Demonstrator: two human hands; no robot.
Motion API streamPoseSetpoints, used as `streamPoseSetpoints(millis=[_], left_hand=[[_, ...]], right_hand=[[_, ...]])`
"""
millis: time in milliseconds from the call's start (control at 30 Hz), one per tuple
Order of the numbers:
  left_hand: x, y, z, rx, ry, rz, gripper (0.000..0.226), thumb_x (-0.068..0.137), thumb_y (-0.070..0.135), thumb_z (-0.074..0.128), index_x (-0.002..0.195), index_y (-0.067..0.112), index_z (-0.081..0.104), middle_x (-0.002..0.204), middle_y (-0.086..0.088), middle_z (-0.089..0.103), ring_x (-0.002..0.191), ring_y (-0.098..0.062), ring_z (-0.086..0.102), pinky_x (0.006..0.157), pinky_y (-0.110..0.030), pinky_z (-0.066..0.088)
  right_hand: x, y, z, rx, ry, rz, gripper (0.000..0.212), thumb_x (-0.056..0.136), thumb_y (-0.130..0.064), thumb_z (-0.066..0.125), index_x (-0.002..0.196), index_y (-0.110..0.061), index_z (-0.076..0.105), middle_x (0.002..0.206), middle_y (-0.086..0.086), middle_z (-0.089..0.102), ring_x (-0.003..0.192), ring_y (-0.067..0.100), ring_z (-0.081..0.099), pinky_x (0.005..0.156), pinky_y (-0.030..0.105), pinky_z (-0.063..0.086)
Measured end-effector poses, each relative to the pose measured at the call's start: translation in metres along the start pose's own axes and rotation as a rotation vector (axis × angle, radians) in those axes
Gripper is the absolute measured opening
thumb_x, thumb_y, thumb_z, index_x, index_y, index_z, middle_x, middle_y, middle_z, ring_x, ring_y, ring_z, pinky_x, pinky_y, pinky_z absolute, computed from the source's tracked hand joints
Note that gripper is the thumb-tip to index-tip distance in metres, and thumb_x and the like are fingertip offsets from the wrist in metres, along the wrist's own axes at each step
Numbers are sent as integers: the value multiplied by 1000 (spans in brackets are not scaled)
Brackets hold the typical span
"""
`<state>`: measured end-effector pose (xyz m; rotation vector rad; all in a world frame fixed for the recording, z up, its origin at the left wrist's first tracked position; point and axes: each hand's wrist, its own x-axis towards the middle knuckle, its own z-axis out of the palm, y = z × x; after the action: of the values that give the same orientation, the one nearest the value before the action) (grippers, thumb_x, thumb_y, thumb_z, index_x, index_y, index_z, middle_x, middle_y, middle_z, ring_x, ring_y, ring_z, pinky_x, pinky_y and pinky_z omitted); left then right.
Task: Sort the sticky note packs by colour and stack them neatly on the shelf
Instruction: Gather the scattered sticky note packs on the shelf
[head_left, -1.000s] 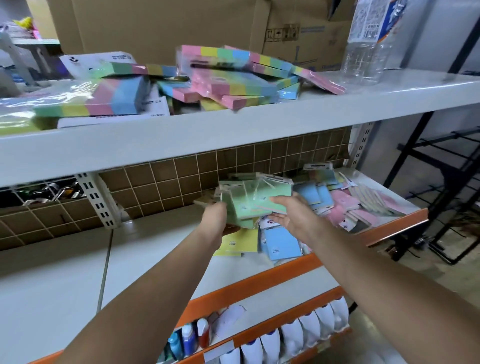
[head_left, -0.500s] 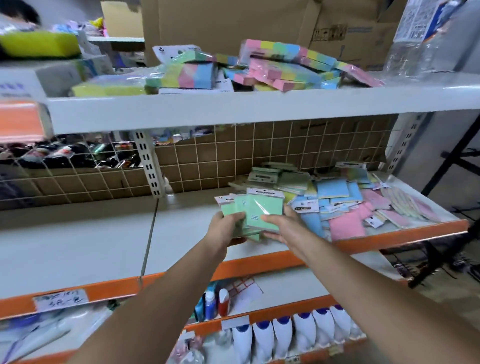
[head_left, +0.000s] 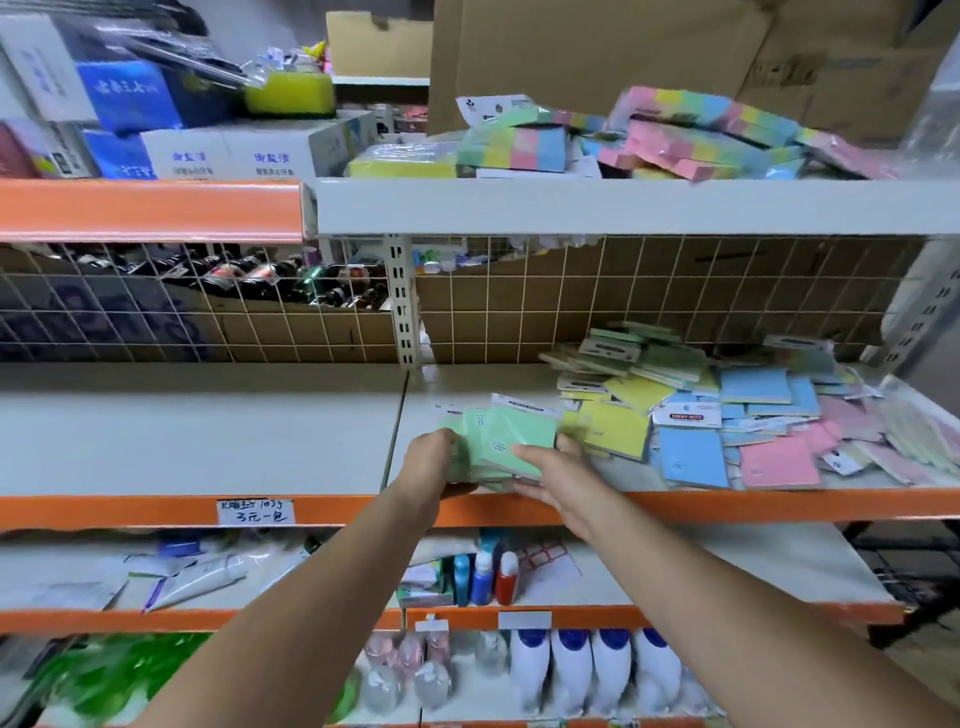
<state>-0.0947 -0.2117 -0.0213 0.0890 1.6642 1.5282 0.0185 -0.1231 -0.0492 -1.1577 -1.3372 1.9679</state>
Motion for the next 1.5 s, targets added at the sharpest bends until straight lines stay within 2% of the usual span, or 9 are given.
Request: streamPoseSetpoints(millis=[200,333,567,633,767,933,1100,1300,1500], left_hand=[[17,15,-47,86,32,56,21,93,1,50,114,0,50,94,-17,55,68,-27,58,45,-28,55],[32,23,-74,99,59,56,5,94,1,51,89,0,49,83,-17,52,65,-29,56,40,-28,53],[64,21,-103,139,89,15,11,93,8,50,82,5,48,82,-16,55,74,-33,59,77,-48,53],[72,19,-111,166,96,7,12,93,12,48,85,4,50,85,-17,57,82,-37,61,84,-53,53],[83,19,-127,196,79,-24,10,94,6,45,99,-2,50,82,-16,53,67,-31,56,60,-38,52],[94,22,-147,248,60,-39,22,91,3,52,112,-3,47,94,-20,55,69,-32,58,56,-35,52],[104,24,-164,322,117,-69,16,82,3,68,87,-3,54,87,-22,60,70,-34,60,72,-46,55],[110,26,-170,854,223,-16,51,77,38,73,112,5,57,109,-13,60,102,-31,58,86,-34,49],[112,21,-173,980,212,112,56,81,44,68,123,14,48,125,-12,47,115,-30,50,90,-37,44]], right_hand=[[19,7,46,-74,-3,34,34,89,-10,65,121,-12,51,121,7,62,99,21,64,69,27,55],[26,13,69,-27,20,78,27,92,-3,60,113,-13,46,115,9,59,84,22,65,73,32,57],[40,25,84,-109,59,171,45,94,-4,57,133,-9,36,137,10,48,79,20,62,88,38,55],[41,29,90,-119,30,185,31,94,-2,56,122,-10,44,129,11,54,83,18,61,85,36,56],[43,34,101,-206,19,180,29,93,-4,57,120,-12,52,112,5,61,89,16,62,70,28,56],[48,38,107,-343,47,155,22,90,-10,64,109,-20,58,112,2,65,97,16,62,63,26,56],[54,38,118,-565,91,143,25,85,-21,70,109,-19,64,106,-2,65,90,15,60,57,23,50],[62,40,127,-733,108,141,40,79,-29,73,116,-18,64,102,-2,68,85,13,63,69,25,51],[63,38,126,-788,165,131,32,85,-19,64,116,-16,59,102,1,65,74,9,57,47,20,43]])
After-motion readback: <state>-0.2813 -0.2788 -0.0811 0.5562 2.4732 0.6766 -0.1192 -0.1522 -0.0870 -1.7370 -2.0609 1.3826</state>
